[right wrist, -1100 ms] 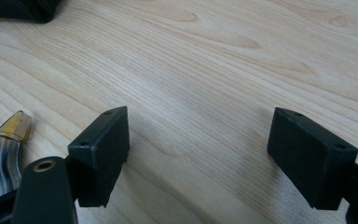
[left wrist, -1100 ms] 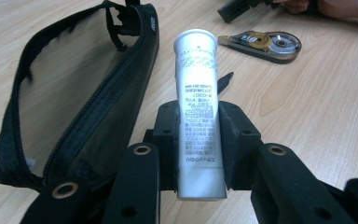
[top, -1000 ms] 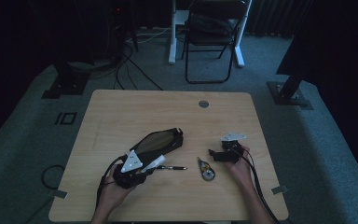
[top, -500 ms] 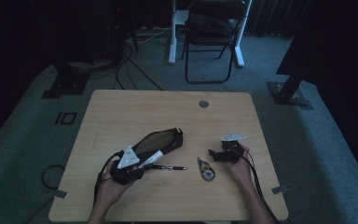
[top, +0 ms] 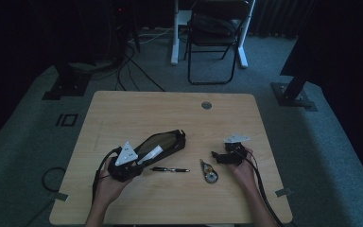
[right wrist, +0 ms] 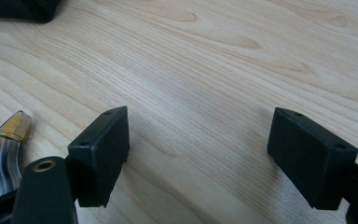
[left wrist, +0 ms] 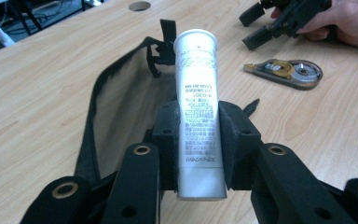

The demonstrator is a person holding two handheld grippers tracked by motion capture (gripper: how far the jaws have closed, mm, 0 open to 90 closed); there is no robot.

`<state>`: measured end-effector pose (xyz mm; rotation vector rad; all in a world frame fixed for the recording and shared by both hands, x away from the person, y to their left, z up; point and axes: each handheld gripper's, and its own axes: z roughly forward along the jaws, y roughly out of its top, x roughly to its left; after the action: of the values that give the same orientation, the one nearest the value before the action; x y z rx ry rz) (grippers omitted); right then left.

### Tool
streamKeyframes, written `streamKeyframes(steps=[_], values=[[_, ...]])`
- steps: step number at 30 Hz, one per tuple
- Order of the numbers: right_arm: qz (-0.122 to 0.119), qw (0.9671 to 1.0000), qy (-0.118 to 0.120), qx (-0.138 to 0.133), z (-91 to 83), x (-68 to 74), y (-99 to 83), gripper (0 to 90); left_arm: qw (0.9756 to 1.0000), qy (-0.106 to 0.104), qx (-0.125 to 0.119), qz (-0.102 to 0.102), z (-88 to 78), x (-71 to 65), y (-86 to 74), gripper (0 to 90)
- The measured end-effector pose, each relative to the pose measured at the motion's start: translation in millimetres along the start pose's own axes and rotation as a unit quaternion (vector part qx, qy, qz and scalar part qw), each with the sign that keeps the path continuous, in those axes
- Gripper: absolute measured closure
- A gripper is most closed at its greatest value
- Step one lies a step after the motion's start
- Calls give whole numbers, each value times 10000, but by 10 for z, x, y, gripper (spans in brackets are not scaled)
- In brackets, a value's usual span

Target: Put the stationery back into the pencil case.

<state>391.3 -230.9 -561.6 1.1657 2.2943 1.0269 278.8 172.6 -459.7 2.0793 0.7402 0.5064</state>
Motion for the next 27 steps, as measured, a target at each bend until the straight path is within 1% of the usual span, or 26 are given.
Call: streamKeyframes(steps=[6, 15, 27], values=[[0, 10000, 0, 0, 0, 0, 0, 209, 10000, 82, -26, 36, -12, 44, 50, 710], [-1, 10000, -1, 0, 0, 0, 0, 209, 9998, 184, -47, 35, 4, 126, 87, 710], [0, 10000, 0, 1, 0, 0, 0, 209, 9995, 305, -55, -41, 51, 196, 97, 710]])
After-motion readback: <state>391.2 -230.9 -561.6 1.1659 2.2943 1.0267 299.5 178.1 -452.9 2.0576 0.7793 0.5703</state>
